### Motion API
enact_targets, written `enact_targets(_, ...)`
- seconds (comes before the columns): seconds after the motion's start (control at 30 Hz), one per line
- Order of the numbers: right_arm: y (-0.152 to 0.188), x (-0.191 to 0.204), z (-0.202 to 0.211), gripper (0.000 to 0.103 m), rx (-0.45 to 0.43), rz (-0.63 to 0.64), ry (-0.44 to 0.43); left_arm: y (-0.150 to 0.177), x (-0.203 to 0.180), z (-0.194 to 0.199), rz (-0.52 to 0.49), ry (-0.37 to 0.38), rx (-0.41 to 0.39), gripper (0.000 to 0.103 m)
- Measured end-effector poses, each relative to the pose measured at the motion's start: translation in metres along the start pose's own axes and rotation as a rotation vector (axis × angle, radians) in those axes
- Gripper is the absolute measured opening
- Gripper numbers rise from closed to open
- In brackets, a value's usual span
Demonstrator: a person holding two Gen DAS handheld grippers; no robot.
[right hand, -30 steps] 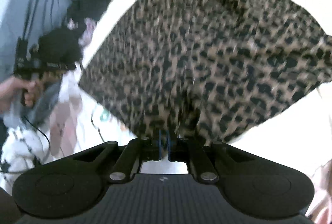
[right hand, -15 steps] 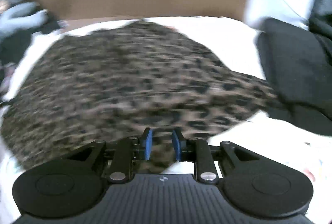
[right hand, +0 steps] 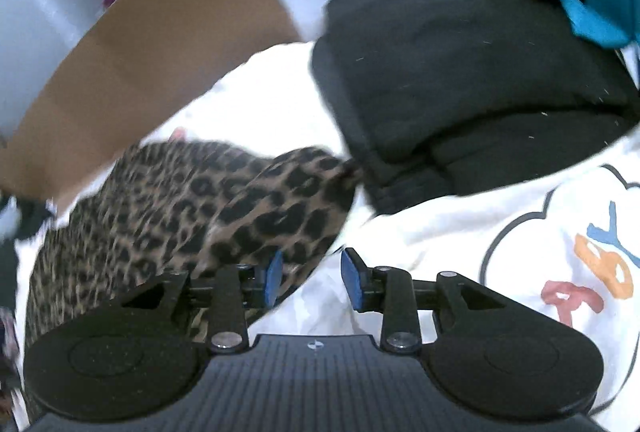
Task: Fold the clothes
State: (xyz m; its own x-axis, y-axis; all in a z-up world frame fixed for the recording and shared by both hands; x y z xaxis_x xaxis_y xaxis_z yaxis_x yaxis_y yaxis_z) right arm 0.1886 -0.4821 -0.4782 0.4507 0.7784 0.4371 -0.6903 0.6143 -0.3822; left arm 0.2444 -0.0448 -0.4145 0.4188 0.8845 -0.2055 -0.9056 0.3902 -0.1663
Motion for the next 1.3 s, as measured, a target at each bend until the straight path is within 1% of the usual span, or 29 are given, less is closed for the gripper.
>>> enact_targets(0.03, -0.003, -0.004, -0.001, 0.047, -0.009, -0.018, -0.01, -0.003, -0.007, 0.001, -0.015, 0.006, 0.003, 0.041)
enact_targets(0.1, -0.007, -0.008, -0.008, 0.047, -0.001, -0.037, -0.067, -0.009, -0.023, 0.001, -0.035, 0.021, 0.0, 0.041)
enact_targets(0.23, -0.007, -0.012, -0.025, 0.047, 0.048, -0.077, -0.183, -0.016, -0.048, -0.001, -0.065, 0.049, 0.003, 0.042)
enact_targets(0.37, -0.008, -0.01, -0.031, 0.047, 0.029, -0.065, -0.253, -0.02, -0.061, 0.004, -0.088, 0.05, 0.009, 0.042)
enact_targets(0.4, -0.009, -0.01, -0.032, 0.044, 0.023, -0.071, -0.275, -0.021, -0.06, 0.008, -0.087, 0.049, 0.005, 0.042)
enact_targets(0.43, -0.009, -0.01, -0.032, 0.04, 0.018, -0.079, -0.293, -0.023, -0.06, 0.012, -0.086, 0.047, 0.001, 0.042)
enact_targets(0.47, -0.01, -0.011, -0.032, 0.024, 0.019, -0.084, -0.3, -0.024, -0.058, 0.017, -0.084, 0.044, -0.003, 0.042)
enact_targets(0.5, -0.01, -0.01, -0.033, 0.0, 0.029, -0.081, -0.3, -0.025, -0.055, 0.022, -0.078, 0.037, -0.008, 0.042)
enact_targets(0.63, -0.009, -0.008, -0.025, 0.0, 0.044, -0.062, -0.29, -0.027, -0.038, 0.046, -0.05, 0.004, -0.016, 0.042)
enact_targets(0.73, -0.013, -0.013, -0.012, 0.0, 0.036, -0.071, -0.275, -0.023, -0.021, 0.065, -0.049, -0.05, -0.009, 0.042)
enact_targets(0.83, -0.015, -0.015, -0.006, 0.0, 0.04, -0.078, -0.284, -0.019, -0.002, 0.084, -0.024, -0.089, -0.001, 0.042)
enact_targets(0.87, -0.013, -0.017, -0.007, 0.0, 0.057, -0.087, -0.278, -0.018, 0.003, 0.089, -0.015, -0.094, -0.001, 0.043)
enact_targets(0.9, -0.011, -0.019, -0.009, 0.003, 0.08, -0.104, -0.274, -0.018, 0.009, 0.094, -0.007, -0.098, -0.004, 0.045)
enact_targets(0.93, -0.008, -0.022, -0.009, 0.003, 0.096, -0.131, -0.276, -0.019, 0.014, 0.096, -0.002, -0.103, -0.01, 0.046)
enact_targets(0.97, -0.004, -0.025, -0.009, 0.006, 0.108, -0.162, -0.282, -0.02, 0.019, 0.097, 0.002, -0.106, -0.016, 0.046)
enact_targets(1.03, 0.006, -0.024, -0.002, 0.016, 0.115, -0.193, -0.307, -0.024, 0.028, 0.095, 0.011, -0.106, -0.031, 0.046)
enact_targets(1.07, 0.012, -0.023, 0.002, 0.026, 0.117, -0.205, -0.321, -0.025, 0.032, 0.093, 0.014, -0.102, -0.038, 0.046)
enact_targets(1.1, 0.017, -0.022, 0.006, 0.033, 0.119, -0.216, -0.335, -0.027, 0.036, 0.09, 0.017, -0.096, -0.047, 0.046)
enact_targets(1.17, 0.028, -0.013, 0.012, 0.035, 0.127, -0.225, -0.37, -0.03, 0.042, 0.085, 0.026, -0.088, -0.061, 0.046)
enact_targets(1.27, 0.041, 0.005, 0.013, 0.05, 0.139, -0.221, -0.407, -0.032, 0.054, 0.073, 0.046, -0.071, -0.078, 0.046)
enact_targets(1.3, 0.045, 0.01, 0.012, 0.05, 0.144, -0.216, -0.414, -0.031, 0.057, 0.068, 0.052, -0.068, -0.082, 0.046)
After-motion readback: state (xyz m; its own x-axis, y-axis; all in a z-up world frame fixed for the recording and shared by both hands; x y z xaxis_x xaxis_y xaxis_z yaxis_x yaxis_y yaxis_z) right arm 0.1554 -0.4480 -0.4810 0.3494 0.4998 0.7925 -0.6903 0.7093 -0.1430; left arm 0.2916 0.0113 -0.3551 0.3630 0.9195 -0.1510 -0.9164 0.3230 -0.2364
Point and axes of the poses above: each gripper's, at about its wrist camera, not at the fingertips, and z roughly against the way its jaws point, x to its left, y to its underside, the point moved 9 cm from there along -z, roughly the way its jaws point, and after that the axes turned 11 degrees about x, right-handed, at the moved point
